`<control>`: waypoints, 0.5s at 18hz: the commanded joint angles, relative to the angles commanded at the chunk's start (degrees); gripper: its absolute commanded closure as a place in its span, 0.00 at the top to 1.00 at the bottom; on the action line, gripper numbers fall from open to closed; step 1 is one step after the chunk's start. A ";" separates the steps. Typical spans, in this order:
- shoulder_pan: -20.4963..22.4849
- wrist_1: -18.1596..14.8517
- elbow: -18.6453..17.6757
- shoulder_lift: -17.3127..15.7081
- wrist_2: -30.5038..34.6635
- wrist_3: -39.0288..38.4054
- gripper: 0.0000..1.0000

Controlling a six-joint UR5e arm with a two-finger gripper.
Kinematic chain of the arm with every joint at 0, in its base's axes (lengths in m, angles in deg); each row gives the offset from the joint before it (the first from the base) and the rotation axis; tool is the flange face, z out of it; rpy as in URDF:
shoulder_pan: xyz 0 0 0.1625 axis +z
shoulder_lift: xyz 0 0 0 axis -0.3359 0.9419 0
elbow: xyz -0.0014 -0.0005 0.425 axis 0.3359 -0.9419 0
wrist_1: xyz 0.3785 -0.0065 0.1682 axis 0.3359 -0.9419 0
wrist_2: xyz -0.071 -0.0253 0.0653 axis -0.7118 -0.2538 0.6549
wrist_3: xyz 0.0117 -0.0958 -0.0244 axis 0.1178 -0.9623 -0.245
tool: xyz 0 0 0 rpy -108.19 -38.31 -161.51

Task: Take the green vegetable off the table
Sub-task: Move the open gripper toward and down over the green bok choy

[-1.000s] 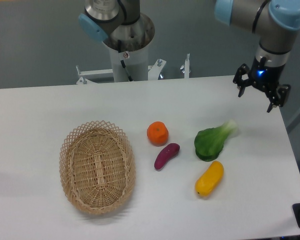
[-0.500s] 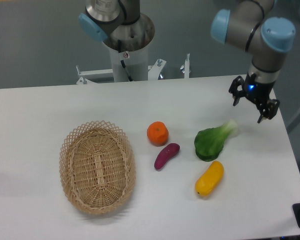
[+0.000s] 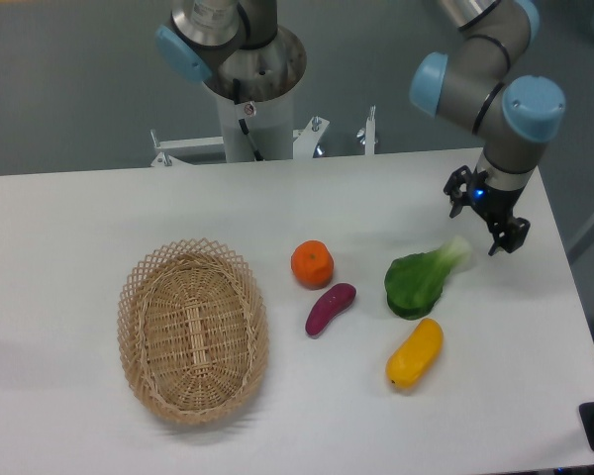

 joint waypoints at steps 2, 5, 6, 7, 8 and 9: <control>-0.44 2.11 -2.02 0.18 0.00 0.00 1.00; -0.53 3.27 -2.82 0.35 0.00 -0.44 1.00; -0.79 3.35 -3.08 0.79 0.00 -0.61 1.00; -0.79 3.35 -3.08 0.97 0.00 -0.70 1.00; -1.05 3.44 -3.00 0.97 0.00 -0.97 1.00; -1.06 3.44 -3.08 0.97 0.00 -0.97 1.00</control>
